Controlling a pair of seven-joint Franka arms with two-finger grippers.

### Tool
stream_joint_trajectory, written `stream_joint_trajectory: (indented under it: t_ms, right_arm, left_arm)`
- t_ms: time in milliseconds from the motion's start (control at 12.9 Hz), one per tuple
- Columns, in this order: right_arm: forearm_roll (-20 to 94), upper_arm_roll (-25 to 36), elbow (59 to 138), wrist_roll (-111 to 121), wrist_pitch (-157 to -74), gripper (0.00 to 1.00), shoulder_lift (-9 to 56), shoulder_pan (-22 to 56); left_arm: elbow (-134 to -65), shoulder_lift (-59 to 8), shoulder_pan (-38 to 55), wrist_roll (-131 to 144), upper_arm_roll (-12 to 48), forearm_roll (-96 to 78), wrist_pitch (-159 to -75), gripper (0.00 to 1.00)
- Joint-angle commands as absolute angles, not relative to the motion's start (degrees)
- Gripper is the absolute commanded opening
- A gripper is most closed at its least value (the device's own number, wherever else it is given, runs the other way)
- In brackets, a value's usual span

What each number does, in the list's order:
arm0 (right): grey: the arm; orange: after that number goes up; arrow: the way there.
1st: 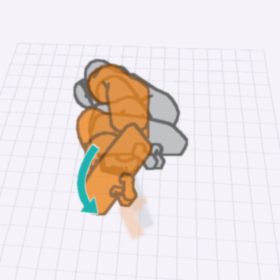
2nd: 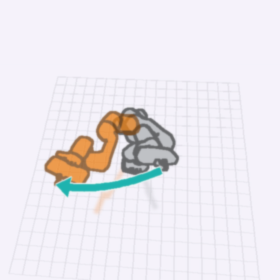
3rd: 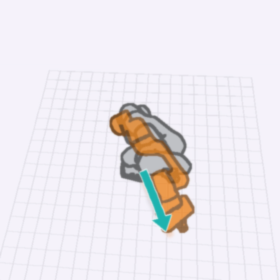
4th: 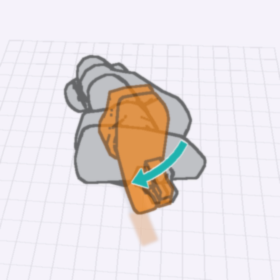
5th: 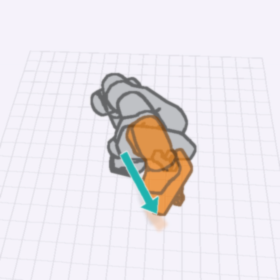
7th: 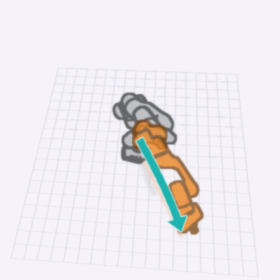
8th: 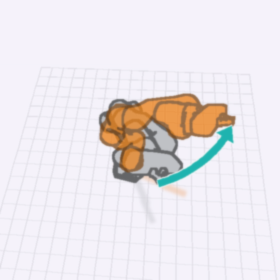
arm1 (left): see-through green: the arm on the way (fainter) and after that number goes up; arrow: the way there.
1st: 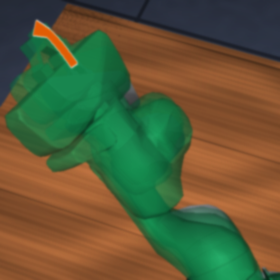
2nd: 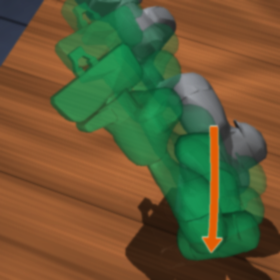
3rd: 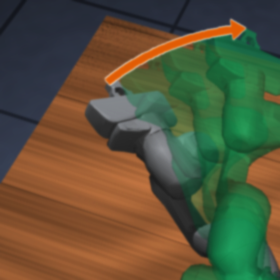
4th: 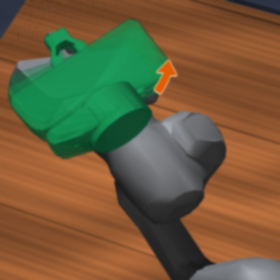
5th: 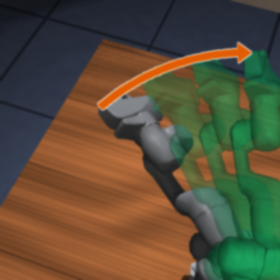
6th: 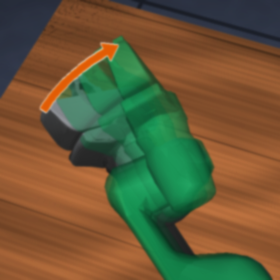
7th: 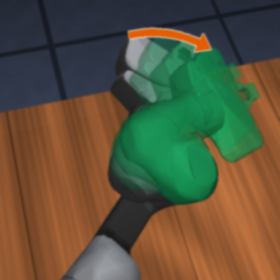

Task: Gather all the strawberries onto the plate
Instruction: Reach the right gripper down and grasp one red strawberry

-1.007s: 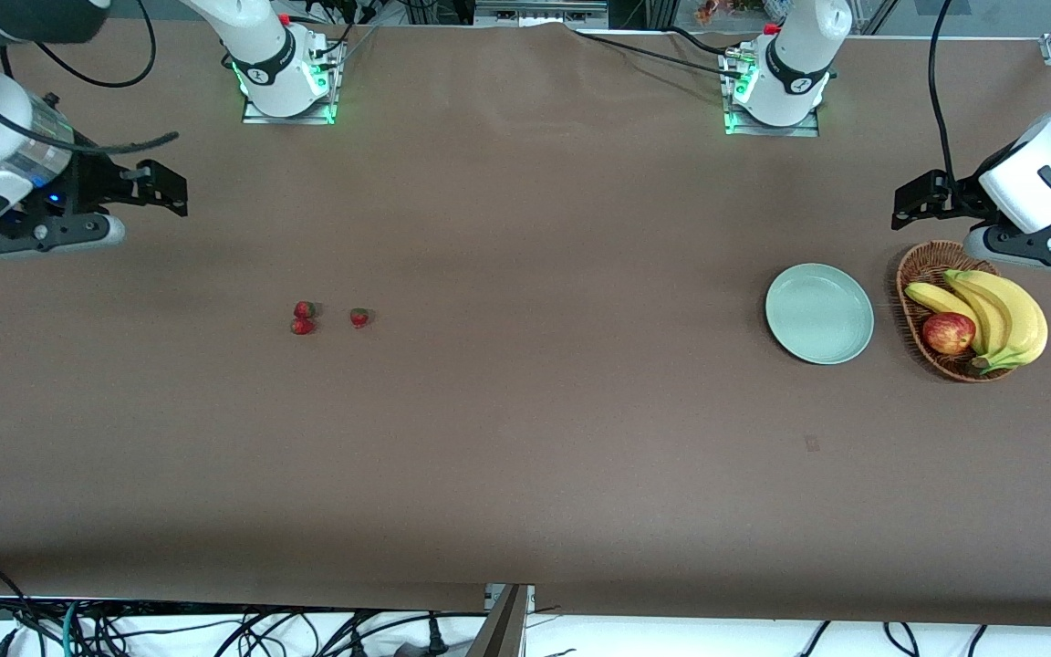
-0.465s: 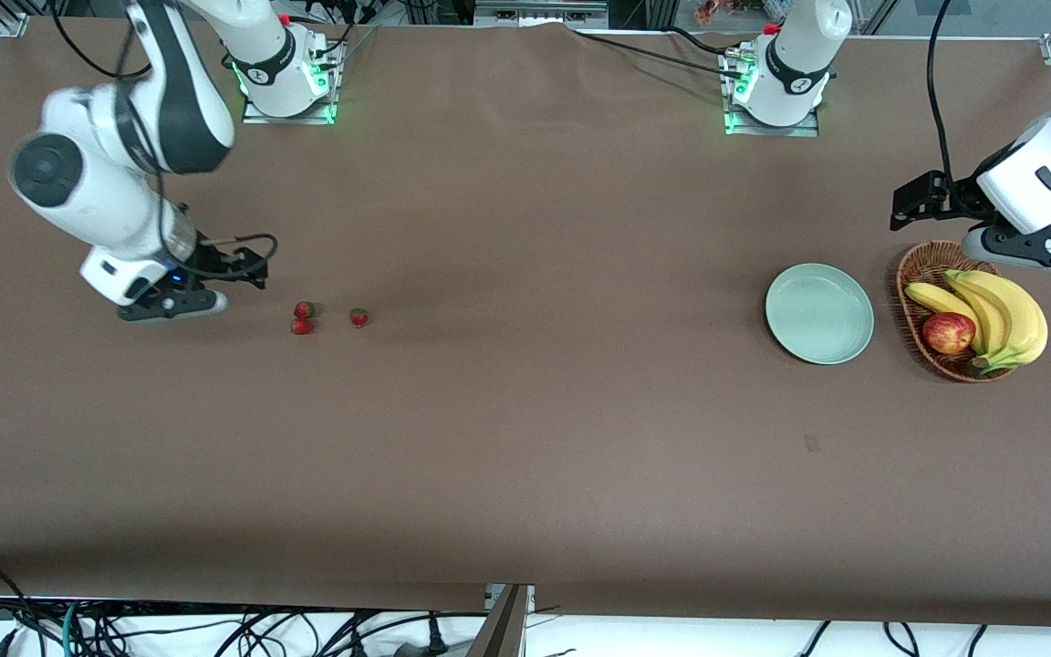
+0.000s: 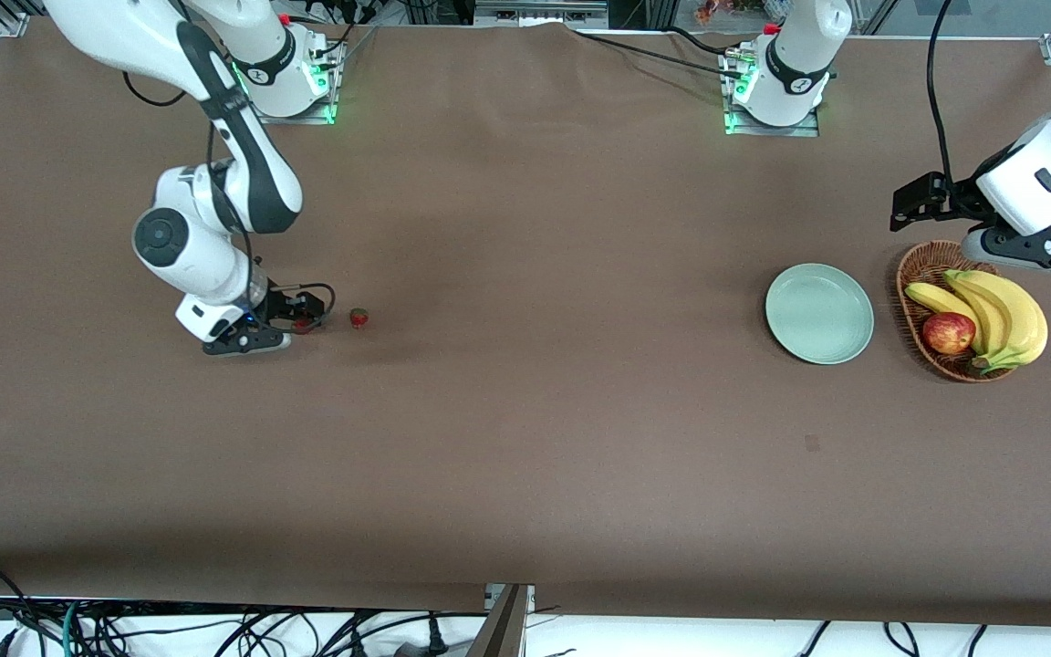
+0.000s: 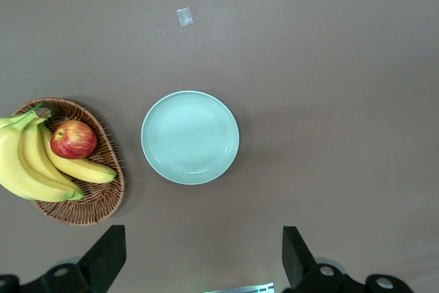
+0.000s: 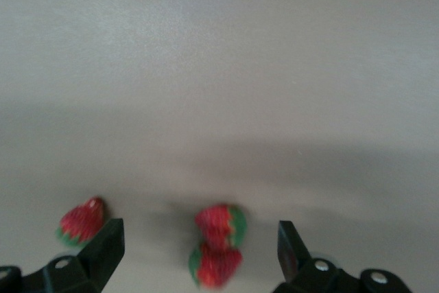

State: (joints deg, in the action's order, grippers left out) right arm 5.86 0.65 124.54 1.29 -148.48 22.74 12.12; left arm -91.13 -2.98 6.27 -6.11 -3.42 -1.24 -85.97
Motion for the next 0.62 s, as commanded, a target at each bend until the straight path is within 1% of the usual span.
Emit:
stream_joint_trajectory:
  t_ms: [0,77,155,542]
  right_arm:
    - [6.86,0.18,124.28,1.58,-150.21,0.97,23.91,11.60]
    - [6.86,0.18,124.36,1.93,-150.21,0.93,23.99,11.60]
    - [6.86,0.18,124.37,1.93,-150.21,0.87,24.43,11.60]
    - [6.86,0.18,126.03,1.76,-150.29,0.53,24.70,11.60]
  left_arm:
    - [-90.70,-3.34,6.77,-5.81,-3.96,-1.58,-86.31,1.00]
    - [-90.62,-3.34,6.77,-5.80,-3.96,-1.67,-86.31,1.00]
    - [-90.62,-3.25,6.68,-5.80,-3.96,-1.67,-86.31,1.00]
    - [-90.79,-3.25,6.59,-5.89,-3.96,-1.67,-87.01,1.00]
